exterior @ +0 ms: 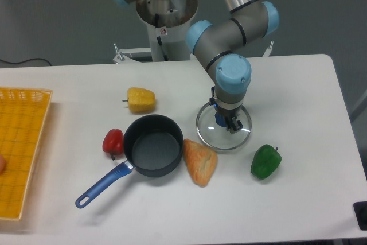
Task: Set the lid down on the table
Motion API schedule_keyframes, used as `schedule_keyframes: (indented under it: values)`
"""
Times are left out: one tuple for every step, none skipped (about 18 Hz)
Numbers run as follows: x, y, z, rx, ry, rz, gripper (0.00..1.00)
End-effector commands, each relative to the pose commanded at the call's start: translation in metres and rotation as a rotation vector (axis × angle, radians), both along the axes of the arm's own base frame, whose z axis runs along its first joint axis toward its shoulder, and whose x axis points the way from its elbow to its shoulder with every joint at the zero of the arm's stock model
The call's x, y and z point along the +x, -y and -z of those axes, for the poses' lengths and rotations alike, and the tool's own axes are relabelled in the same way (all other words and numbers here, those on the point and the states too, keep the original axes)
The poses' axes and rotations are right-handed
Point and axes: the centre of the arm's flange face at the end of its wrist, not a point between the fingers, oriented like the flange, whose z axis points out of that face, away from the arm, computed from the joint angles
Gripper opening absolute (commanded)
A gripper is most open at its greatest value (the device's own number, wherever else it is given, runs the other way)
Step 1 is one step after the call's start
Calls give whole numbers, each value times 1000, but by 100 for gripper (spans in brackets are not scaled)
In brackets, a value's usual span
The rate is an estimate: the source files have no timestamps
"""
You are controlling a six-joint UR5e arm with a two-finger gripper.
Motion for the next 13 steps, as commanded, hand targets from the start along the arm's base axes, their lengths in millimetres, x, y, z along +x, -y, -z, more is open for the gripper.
schedule_keyframes:
  values:
    - [0, -1, 0, 5, -8, 0, 54]
    - [1, 0, 2, 3, -6, -1, 54]
    - [1, 0, 2, 3, -6, -1, 54]
    - [1, 0, 3, 2, -4, -1, 54]
    - [2, 0, 3, 2, -4, -1, 54]
    - [2, 0, 3, 2, -4, -1, 55]
    - [2, 0, 5, 1, -2, -1, 55]
    - [3, 1, 4, 1, -2, -1, 55]
    - [3, 1, 4, 1, -2, -1, 56]
    - [3, 1, 5, 0, 0, -1, 56]
    - [3, 1, 5, 0, 0, -1, 56]
    - [3, 1, 6, -3, -1, -1, 57]
    - [2, 2, 5, -10, -10, 0, 57]
